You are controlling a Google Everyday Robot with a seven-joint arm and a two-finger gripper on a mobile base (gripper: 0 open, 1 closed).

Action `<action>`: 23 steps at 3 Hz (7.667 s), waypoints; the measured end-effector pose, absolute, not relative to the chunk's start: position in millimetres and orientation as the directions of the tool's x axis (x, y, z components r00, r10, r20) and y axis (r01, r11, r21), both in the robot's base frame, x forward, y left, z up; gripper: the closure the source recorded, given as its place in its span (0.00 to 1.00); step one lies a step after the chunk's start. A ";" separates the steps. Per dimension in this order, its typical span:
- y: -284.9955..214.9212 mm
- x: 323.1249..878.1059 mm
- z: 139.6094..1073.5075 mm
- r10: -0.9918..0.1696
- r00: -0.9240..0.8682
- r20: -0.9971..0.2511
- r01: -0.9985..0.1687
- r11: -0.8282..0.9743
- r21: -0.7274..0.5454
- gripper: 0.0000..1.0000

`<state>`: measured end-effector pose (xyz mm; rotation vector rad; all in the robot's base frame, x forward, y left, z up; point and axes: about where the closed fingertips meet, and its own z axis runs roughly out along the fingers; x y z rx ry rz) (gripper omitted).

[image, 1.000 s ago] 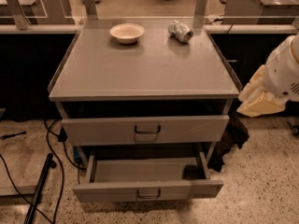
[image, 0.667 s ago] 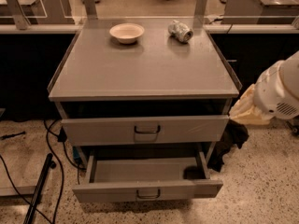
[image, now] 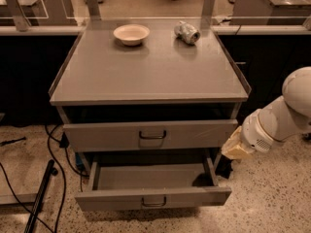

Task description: Close middle drawer

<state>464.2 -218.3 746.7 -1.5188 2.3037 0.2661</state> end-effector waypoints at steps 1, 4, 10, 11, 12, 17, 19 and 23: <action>-218.2 464.1 745.2 -0.845 -0.353 -0.402 -0.915 0.402 -0.041 1.00; -222.8 386.8 573.6 -0.795 -0.416 -0.442 -0.909 0.379 0.174 1.00; -179.8 408.1 432.4 -0.790 -0.066 -0.609 -0.969 0.197 -0.150 1.00; -179.8 408.1 432.4 -0.790 -0.066 -0.609 -0.969 0.197 -0.150 1.00; -179.3 414.6 425.6 -0.806 -0.038 -0.591 -0.963 0.188 -0.195 1.00; -170.2 502.3 383.7 -0.824 0.061 -0.564 -0.896 0.204 -0.394 1.00; -170.5 544.1 376.1 -0.814 0.072 -0.576 -0.877 0.223 -0.425 1.00; -168.0 605.8 355.7 -0.810 0.051 -0.584 -0.867 0.254 -0.428 1.00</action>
Offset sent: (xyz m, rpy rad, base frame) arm -0.0466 -0.0127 -0.0985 0.0435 0.1941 -0.0020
